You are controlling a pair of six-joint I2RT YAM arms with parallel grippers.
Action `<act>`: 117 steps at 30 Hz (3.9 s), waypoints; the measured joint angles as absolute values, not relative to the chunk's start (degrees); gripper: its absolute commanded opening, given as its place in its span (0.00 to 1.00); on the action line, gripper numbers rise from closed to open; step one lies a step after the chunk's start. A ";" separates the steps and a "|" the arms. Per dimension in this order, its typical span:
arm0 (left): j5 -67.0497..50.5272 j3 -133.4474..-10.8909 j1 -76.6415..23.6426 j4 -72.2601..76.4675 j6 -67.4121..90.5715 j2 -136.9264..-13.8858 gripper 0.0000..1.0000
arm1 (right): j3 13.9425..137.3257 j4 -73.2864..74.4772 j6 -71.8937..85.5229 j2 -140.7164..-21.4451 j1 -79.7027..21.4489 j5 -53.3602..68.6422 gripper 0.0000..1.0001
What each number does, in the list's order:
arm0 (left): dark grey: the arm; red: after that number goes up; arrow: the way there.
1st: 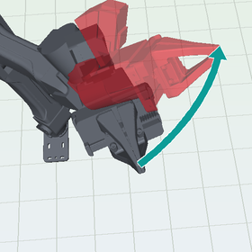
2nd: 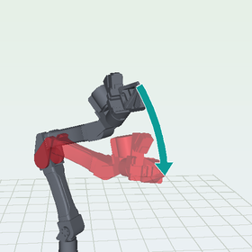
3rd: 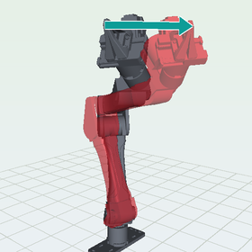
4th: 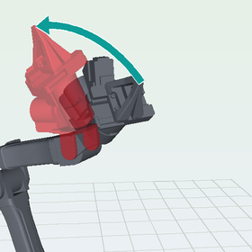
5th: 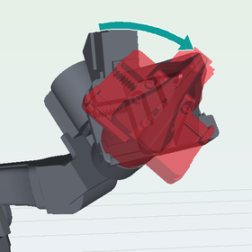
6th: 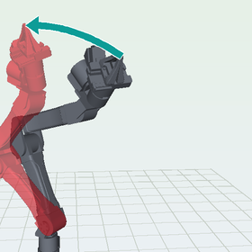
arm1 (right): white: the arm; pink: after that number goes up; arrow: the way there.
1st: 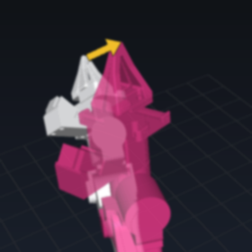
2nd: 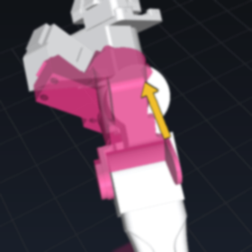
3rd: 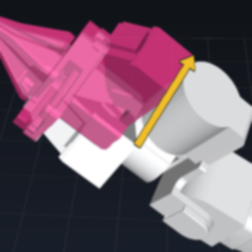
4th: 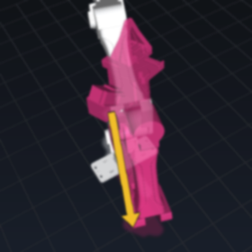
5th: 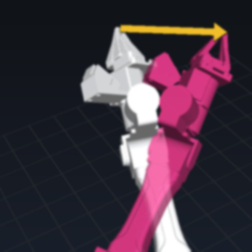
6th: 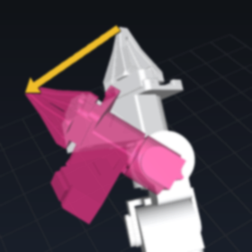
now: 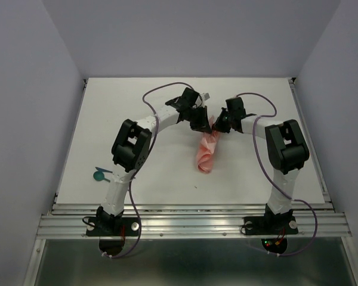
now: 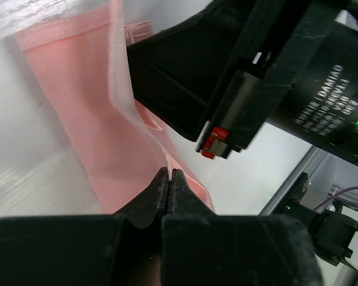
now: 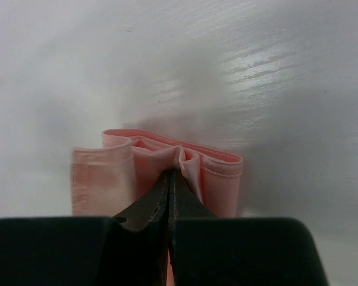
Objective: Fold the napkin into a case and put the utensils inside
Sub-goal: Fold the 2/3-rectangle-folded napkin at the center of the board.
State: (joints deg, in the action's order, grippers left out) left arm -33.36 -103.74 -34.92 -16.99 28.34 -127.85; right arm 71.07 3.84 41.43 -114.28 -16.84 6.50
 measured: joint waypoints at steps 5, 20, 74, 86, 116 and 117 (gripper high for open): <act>-30.52 -105.67 -35.18 -20.53 26.48 -129.80 0.16 | 70.48 3.38 41.67 -114.04 -16.82 6.50 0.01; -25.30 -106.21 -35.16 -22.33 24.95 -128.79 0.18 | 69.67 2.81 41.87 -113.62 -16.82 6.48 0.01; -16.21 -106.61 -37.87 -25.36 22.70 -125.45 0.38 | 68.49 2.76 42.02 -112.73 -16.82 6.61 0.01; -13.23 -106.91 -38.02 -26.94 22.33 -126.43 0.48 | 68.49 2.76 42.02 -112.73 -16.84 6.63 0.01; -4.38 -112.25 -41.15 -32.51 18.48 -129.60 0.00 | 68.49 2.81 42.00 -112.73 -16.82 7.07 0.01; -4.32 -112.33 -41.15 -32.53 18.39 -129.60 0.00 | 68.49 2.81 42.00 -112.73 -16.82 7.09 0.01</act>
State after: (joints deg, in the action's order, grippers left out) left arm -4.32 -112.33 -41.15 -32.53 18.39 -129.60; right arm 68.49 2.81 42.00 -112.73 -16.82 7.09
